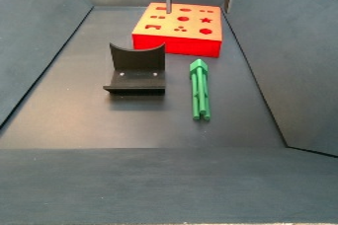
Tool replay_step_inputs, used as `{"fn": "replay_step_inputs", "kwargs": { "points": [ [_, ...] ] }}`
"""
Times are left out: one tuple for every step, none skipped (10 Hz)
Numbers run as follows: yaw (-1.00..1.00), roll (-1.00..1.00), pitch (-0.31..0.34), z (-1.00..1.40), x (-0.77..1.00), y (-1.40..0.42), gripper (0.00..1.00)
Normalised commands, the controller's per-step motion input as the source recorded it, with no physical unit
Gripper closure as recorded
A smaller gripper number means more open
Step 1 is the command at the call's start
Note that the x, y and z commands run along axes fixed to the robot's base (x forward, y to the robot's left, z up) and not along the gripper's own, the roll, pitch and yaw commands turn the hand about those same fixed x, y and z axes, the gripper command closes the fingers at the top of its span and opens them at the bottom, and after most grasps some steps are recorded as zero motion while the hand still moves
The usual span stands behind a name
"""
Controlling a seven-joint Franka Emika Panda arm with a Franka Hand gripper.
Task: Pick up the 3 prong object. Move up. Place the 3 prong object on the fixture. Regrasp the 3 prong object. Move to above the board. Insert the 3 prong object.
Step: Pick up the 3 prong object.
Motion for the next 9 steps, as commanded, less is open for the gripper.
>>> {"fn": "replay_step_inputs", "kwargs": {
  "points": [
    [0.02, 0.03, 0.0, -0.03, 0.06, -0.19, 0.0],
    [0.08, 0.11, 0.0, -0.49, -0.1, -0.23, 0.0],
    [0.0, 0.16, -0.021, -1.0, -0.17, -0.6, 0.0],
    [0.0, 0.08, 0.0, -1.0, 0.0, -0.57, 0.0],
    [0.0, 0.08, 0.0, -1.0, 0.0, -0.55, 0.0],
    [0.0, 0.06, -0.007, -1.0, 0.0, -0.41, 0.0],
    [0.0, 0.03, -0.004, -1.0, 0.0, -0.15, 0.0],
    [0.0, 0.01, 0.0, -1.0, -0.04, 0.0, 0.0],
    [-0.01, 0.0, -0.009, -1.0, -0.24, 0.2, 0.0]
  ]
}}
